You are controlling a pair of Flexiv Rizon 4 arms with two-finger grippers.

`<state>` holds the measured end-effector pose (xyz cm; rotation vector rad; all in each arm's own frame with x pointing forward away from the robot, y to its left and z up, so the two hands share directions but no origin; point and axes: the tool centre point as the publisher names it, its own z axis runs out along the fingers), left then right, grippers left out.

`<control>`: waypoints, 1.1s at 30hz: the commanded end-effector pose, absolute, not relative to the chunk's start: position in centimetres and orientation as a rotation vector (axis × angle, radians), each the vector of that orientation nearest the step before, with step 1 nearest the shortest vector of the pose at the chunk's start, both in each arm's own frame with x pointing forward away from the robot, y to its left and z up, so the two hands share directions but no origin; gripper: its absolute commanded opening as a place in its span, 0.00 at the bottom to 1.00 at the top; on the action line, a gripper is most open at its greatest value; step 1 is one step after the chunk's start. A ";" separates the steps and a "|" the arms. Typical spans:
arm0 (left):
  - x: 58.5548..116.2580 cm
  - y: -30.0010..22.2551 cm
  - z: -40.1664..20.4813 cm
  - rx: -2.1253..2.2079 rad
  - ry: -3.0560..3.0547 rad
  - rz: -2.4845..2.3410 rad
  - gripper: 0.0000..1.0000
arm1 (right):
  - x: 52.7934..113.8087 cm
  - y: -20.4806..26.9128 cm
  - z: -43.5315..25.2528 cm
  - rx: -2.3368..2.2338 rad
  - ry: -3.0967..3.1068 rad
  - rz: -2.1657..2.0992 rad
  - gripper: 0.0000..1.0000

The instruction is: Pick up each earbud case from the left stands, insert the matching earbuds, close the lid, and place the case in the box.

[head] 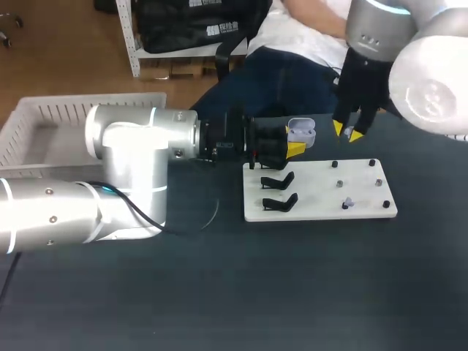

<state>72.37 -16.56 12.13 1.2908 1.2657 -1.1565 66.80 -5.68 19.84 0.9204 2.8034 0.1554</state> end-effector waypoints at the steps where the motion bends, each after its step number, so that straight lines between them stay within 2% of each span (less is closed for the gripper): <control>1: 72.4 -16.6 12.0 1.287 1.262 -1.154 0.00 | 68.4 -4.2 20.4 0.912 2.845 0.099 0.00; 14: 72.4 -16.6 12.0 1.287 1.262 -1.154 0.00 | 71.3 -1.4 19.5 0.845 2.851 0.059 0.00; 33: 72.4 -16.6 12.0 1.287 1.262 -1.154 0.00 | 71.0 0.2 18.0 0.790 2.882 0.049 0.00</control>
